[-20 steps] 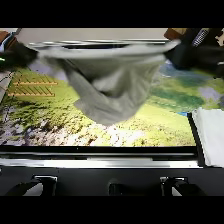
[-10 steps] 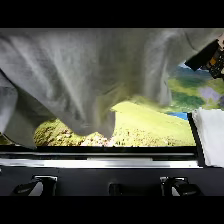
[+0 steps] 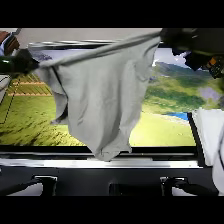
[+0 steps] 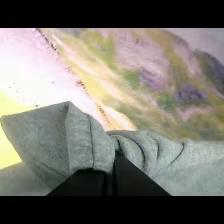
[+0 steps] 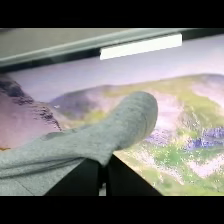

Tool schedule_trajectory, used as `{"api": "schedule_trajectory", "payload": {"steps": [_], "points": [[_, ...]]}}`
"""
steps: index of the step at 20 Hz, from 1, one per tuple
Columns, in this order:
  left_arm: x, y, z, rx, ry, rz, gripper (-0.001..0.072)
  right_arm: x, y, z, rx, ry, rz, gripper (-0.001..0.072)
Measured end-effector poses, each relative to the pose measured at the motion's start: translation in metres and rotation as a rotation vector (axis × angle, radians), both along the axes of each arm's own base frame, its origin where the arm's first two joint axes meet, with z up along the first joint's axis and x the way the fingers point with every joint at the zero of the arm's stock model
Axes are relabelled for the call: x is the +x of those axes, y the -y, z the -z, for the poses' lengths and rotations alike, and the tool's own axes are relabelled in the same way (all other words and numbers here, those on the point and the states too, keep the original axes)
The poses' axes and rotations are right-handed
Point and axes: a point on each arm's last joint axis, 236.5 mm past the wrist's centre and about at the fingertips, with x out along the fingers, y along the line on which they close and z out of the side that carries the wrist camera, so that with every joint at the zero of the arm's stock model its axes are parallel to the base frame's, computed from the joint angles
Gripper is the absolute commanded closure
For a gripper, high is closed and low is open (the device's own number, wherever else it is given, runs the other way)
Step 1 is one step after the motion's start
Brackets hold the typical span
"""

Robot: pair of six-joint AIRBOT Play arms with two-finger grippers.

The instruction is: Fold the clothes and pants, and hang the long-sleeved shirts on hangers.

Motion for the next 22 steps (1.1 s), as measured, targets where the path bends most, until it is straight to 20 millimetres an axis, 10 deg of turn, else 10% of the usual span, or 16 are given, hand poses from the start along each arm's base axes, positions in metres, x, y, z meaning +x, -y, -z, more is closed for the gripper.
{"api": "schedule_trajectory", "payload": {"steps": [5,8,10,14,19,22], "points": [[0.053,0.003,0.150,0.053,-0.188,0.008,0.0685,0.080,-0.012,0.159,0.100,-0.186,0.038,0.0641],[0.064,0.003,0.186,0.058,-0.212,-0.001,0.0297,0.096,-0.009,0.204,0.147,-0.227,0.072,0.0355],[0.070,0.010,0.181,0.010,-0.202,-0.003,0.0190,0.089,-0.023,0.219,0.193,-0.294,0.046,0.0297],[0.064,-0.013,0.132,0.018,-0.155,0.030,0.0047,0.054,-0.016,0.186,0.145,-0.346,-0.064,0.0290],[0.010,-0.066,0.070,0.041,-0.168,0.039,0.0016,-0.038,0.047,0.132,0.024,-0.441,-0.181,0.0290],[-0.036,-0.093,0.062,0.027,-0.201,-0.020,0.0016,-0.112,0.071,0.155,0.048,-0.568,-0.178,0.0190]]}}
